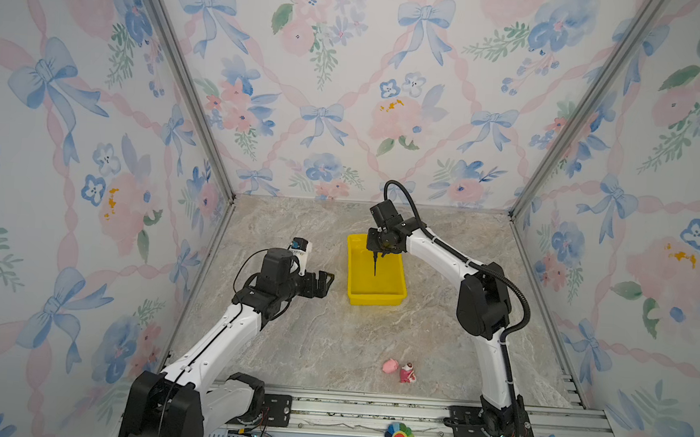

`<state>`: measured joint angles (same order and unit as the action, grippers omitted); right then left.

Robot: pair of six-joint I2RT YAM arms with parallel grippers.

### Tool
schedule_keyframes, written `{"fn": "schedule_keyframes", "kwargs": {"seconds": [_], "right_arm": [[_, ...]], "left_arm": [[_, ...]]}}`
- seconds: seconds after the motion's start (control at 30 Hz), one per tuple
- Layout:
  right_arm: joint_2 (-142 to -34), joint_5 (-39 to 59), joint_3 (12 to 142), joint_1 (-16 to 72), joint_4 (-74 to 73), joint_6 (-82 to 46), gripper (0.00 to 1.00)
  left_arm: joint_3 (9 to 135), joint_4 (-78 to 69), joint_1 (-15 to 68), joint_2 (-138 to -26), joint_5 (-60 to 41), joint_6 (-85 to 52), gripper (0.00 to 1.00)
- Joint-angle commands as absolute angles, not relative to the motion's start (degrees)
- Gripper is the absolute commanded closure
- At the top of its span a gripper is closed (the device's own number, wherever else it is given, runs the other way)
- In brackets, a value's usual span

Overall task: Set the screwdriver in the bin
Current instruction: 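Lift the screwdriver with the right gripper and carry it over the yellow bin, then lower the screwdriver into the bin and open the right gripper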

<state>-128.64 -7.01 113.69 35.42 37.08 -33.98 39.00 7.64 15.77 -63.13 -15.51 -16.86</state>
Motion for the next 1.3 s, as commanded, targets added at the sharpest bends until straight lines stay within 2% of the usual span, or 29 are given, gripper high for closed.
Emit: {"fn": "schedule_keyframes", "kwargs": {"seconds": [0.0, 0.57, 0.83, 1.03, 1.27], "right_arm": [[-131.0, -5.8, 116.0, 35.9, 37.6, -36.7, 1.0], [-137.8, -6.0, 119.2, 37.0, 39.2, -36.2, 1.0], [-139.2, -6.2, 119.5, 37.3, 39.4, -36.1, 0.95], [-139.0, -6.3, 118.7, 37.7, 38.4, -36.1, 0.87], [-137.6, -7.9, 118.7, 37.6, 38.5, -36.1, 0.7]], "left_arm": [[40.0, 8.2, 16.2, -64.5, -16.0, -15.4, 0.02], [41.7, 6.9, 16.2, -68.4, -17.0, -14.2, 0.02], [41.7, 7.0, 16.2, -68.7, -16.8, -13.2, 0.02], [41.7, 7.0, 16.2, -68.9, -16.7, -12.6, 0.02], [41.7, 7.0, 16.2, -68.2, -16.3, -12.1, 0.02]]}}
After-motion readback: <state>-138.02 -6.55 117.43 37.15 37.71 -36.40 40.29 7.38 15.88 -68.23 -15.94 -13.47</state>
